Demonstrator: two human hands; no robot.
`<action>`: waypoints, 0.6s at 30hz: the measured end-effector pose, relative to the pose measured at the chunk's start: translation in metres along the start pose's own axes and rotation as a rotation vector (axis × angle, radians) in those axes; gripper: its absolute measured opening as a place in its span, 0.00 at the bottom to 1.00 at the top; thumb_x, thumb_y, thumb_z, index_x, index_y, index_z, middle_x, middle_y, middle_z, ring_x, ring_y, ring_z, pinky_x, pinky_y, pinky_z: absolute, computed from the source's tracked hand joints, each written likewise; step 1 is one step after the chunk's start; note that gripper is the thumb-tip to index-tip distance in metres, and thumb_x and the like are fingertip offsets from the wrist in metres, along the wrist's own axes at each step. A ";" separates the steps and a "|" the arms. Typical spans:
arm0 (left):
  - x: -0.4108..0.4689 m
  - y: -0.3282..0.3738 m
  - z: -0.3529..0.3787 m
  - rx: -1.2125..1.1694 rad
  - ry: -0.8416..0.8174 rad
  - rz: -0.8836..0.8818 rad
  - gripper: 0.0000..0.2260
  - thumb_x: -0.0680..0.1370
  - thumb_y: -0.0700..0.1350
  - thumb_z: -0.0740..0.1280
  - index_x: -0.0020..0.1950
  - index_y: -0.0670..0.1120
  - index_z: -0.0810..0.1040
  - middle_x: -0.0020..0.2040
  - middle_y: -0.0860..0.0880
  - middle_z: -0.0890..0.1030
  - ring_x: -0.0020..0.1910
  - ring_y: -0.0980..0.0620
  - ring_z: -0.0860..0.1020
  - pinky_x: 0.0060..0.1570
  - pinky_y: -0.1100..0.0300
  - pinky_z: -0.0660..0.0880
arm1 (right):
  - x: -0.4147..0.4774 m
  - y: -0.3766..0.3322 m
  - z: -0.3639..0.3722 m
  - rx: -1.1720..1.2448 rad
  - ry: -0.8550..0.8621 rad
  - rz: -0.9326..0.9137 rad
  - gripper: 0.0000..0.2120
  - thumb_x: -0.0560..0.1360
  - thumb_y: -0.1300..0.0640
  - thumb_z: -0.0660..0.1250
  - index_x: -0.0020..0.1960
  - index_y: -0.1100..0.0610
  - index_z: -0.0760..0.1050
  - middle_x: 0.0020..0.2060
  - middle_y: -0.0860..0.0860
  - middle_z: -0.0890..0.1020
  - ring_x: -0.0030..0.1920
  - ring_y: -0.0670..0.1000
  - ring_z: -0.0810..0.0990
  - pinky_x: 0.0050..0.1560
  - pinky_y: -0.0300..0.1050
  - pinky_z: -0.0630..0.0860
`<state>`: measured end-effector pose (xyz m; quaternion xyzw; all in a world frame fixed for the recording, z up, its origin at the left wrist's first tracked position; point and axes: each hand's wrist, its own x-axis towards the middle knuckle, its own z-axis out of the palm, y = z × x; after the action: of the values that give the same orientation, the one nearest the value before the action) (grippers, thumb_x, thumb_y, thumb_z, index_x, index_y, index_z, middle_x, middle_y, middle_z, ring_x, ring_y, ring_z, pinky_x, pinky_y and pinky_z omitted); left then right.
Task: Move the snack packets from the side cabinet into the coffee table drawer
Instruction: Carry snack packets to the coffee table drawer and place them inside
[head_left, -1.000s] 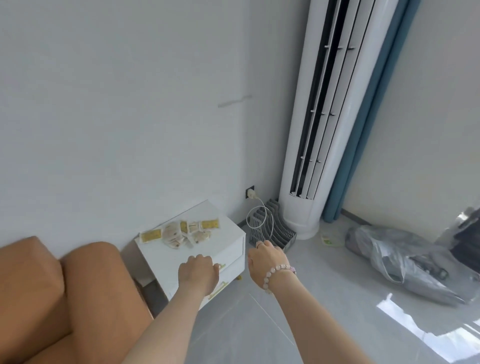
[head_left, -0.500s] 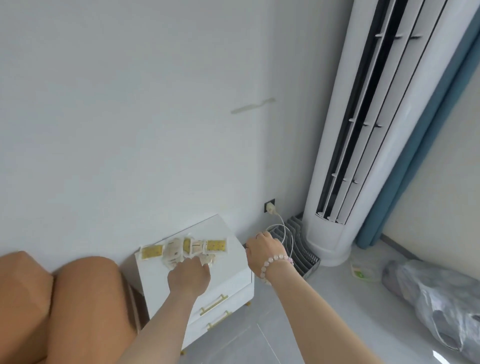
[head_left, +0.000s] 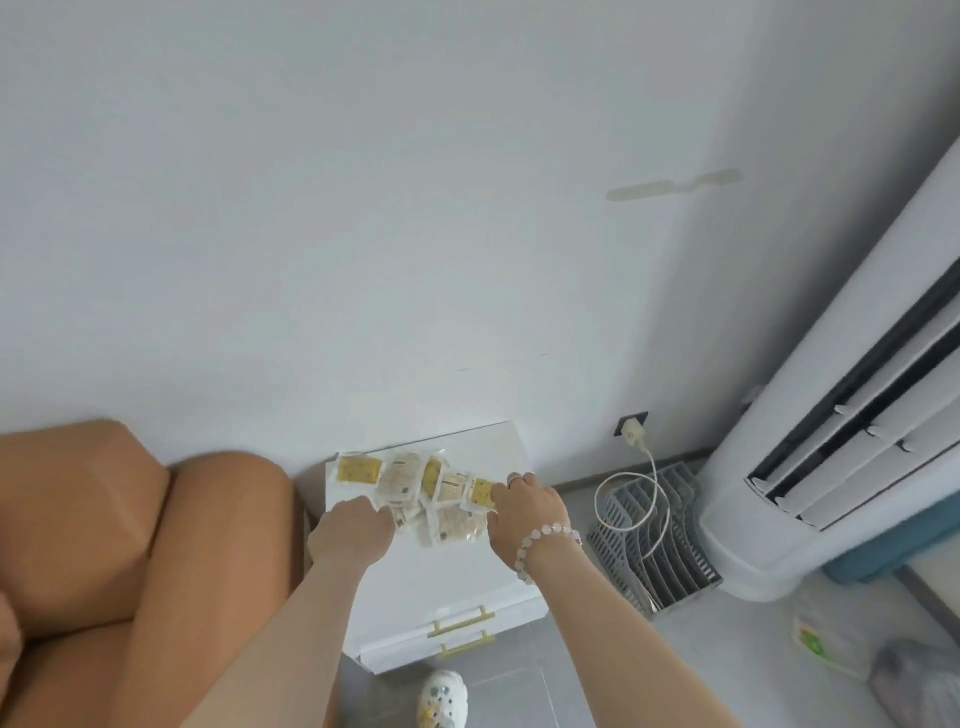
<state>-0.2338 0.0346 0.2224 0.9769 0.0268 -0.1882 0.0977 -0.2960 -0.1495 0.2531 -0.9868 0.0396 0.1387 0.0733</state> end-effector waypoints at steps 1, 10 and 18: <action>0.012 0.000 0.000 -0.010 -0.016 -0.007 0.17 0.80 0.49 0.51 0.56 0.43 0.75 0.52 0.46 0.77 0.52 0.46 0.76 0.45 0.59 0.70 | 0.013 0.002 0.002 -0.006 -0.024 0.022 0.16 0.80 0.56 0.53 0.65 0.59 0.68 0.62 0.54 0.71 0.65 0.53 0.67 0.62 0.46 0.65; 0.152 -0.010 -0.002 -0.015 -0.093 -0.096 0.16 0.80 0.48 0.53 0.59 0.43 0.75 0.55 0.47 0.78 0.55 0.47 0.76 0.43 0.60 0.68 | 0.140 -0.028 0.026 0.019 -0.123 0.223 0.22 0.79 0.43 0.54 0.66 0.56 0.66 0.63 0.53 0.70 0.64 0.53 0.68 0.64 0.47 0.63; 0.225 0.026 0.061 -0.024 -0.242 -0.072 0.17 0.78 0.50 0.56 0.63 0.44 0.72 0.56 0.48 0.78 0.57 0.48 0.76 0.48 0.58 0.72 | 0.178 0.003 0.097 0.047 -0.413 0.499 0.49 0.67 0.29 0.60 0.77 0.54 0.46 0.75 0.53 0.53 0.75 0.55 0.52 0.74 0.50 0.54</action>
<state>-0.0449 0.0008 0.0877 0.9442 0.0525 -0.3077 0.1052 -0.1518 -0.1471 0.1105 -0.8957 0.2678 0.3487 0.0662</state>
